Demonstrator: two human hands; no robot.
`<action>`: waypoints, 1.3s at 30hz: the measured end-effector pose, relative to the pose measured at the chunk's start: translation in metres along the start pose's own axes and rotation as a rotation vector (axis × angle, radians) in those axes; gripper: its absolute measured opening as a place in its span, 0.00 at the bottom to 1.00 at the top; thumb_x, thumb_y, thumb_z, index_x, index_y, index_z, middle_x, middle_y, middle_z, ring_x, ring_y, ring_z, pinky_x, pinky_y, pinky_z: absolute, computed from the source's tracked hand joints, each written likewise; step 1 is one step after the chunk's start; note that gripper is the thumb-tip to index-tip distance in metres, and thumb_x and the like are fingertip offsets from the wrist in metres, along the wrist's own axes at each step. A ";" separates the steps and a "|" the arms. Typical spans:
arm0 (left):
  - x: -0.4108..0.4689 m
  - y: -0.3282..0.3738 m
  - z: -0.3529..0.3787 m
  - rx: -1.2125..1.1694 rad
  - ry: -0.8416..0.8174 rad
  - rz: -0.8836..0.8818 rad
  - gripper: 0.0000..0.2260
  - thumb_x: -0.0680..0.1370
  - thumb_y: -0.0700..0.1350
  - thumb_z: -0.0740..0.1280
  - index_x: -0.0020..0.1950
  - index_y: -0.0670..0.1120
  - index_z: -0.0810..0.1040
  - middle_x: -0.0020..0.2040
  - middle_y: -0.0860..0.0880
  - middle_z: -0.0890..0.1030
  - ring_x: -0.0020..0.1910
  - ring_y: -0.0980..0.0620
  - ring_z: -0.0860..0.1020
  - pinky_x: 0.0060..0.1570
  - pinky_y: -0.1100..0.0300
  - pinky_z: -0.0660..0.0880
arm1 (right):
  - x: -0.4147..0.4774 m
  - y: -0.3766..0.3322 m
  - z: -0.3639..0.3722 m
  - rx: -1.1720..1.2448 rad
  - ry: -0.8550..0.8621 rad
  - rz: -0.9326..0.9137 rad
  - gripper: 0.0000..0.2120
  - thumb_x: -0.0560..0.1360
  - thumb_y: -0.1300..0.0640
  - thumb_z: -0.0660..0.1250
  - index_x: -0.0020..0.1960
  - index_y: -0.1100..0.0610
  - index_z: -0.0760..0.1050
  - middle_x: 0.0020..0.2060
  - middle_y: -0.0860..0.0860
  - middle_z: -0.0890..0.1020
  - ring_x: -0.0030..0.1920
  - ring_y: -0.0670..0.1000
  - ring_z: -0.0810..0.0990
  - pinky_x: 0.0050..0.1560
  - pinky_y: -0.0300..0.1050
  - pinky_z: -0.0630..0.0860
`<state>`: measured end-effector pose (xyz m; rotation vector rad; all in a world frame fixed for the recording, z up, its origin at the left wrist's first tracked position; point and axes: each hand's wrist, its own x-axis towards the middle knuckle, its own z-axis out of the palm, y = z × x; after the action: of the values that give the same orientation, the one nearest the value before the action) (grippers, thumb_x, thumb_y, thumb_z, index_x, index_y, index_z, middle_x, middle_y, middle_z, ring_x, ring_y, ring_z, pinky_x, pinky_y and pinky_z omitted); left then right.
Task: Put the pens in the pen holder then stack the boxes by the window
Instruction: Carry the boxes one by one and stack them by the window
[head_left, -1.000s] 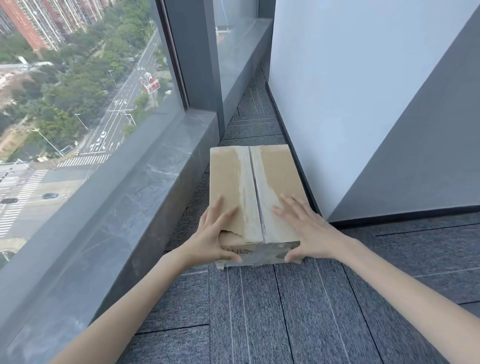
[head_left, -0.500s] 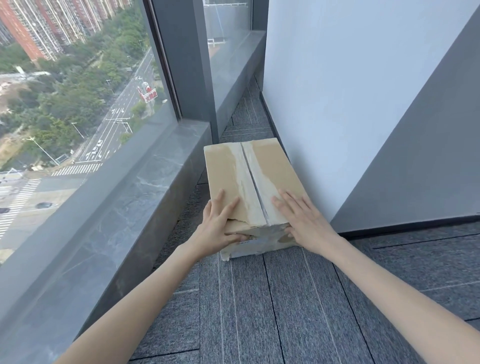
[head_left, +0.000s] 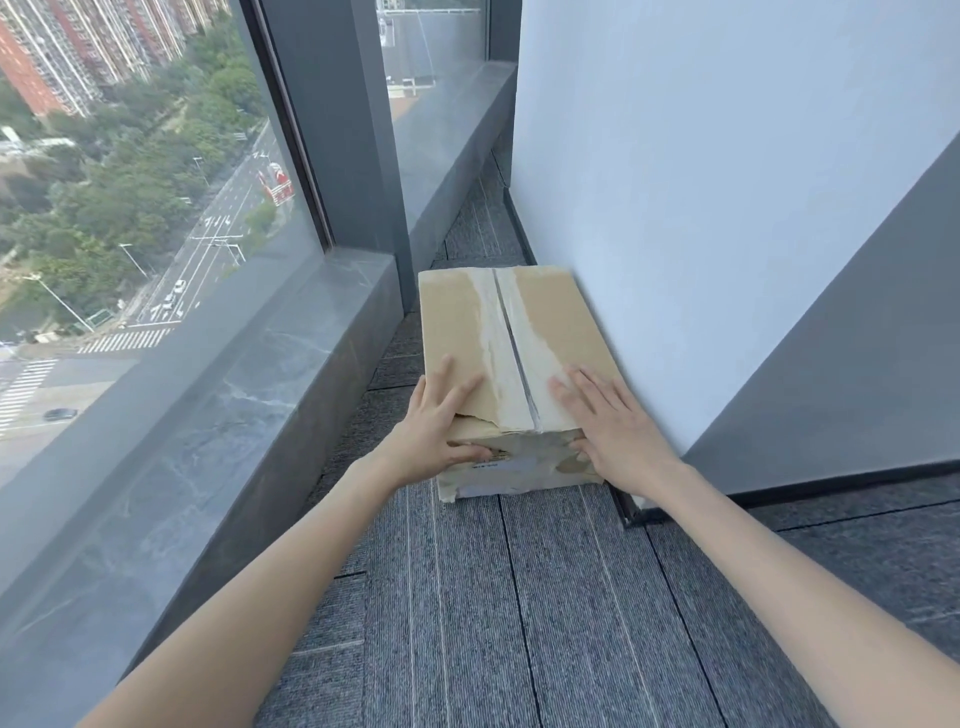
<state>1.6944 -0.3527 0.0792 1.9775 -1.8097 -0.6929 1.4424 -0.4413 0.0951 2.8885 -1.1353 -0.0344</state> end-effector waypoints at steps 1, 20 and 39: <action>0.002 -0.001 0.000 -0.001 0.005 0.004 0.43 0.69 0.61 0.73 0.76 0.65 0.50 0.77 0.60 0.37 0.78 0.44 0.42 0.71 0.36 0.59 | 0.002 0.000 0.001 -0.002 0.006 0.001 0.41 0.76 0.60 0.63 0.78 0.52 0.38 0.78 0.53 0.41 0.78 0.52 0.38 0.77 0.55 0.42; 0.017 0.004 -0.019 0.266 -0.021 -0.035 0.39 0.72 0.67 0.65 0.76 0.64 0.48 0.79 0.57 0.41 0.78 0.42 0.48 0.66 0.32 0.64 | 0.032 -0.010 0.000 0.002 -0.023 0.114 0.43 0.74 0.66 0.63 0.78 0.55 0.39 0.78 0.56 0.43 0.78 0.54 0.40 0.77 0.55 0.43; -0.114 0.312 -0.362 0.096 -0.081 -0.128 0.07 0.77 0.42 0.63 0.51 0.52 0.79 0.48 0.55 0.80 0.48 0.53 0.79 0.49 0.53 0.78 | -0.030 -0.062 -0.483 0.376 -0.164 0.155 0.12 0.78 0.64 0.54 0.51 0.60 0.76 0.44 0.56 0.81 0.42 0.56 0.80 0.43 0.52 0.77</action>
<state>1.6463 -0.2924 0.5643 2.1730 -1.8062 -0.7478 1.4788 -0.3624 0.5752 3.1538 -1.5439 -0.0592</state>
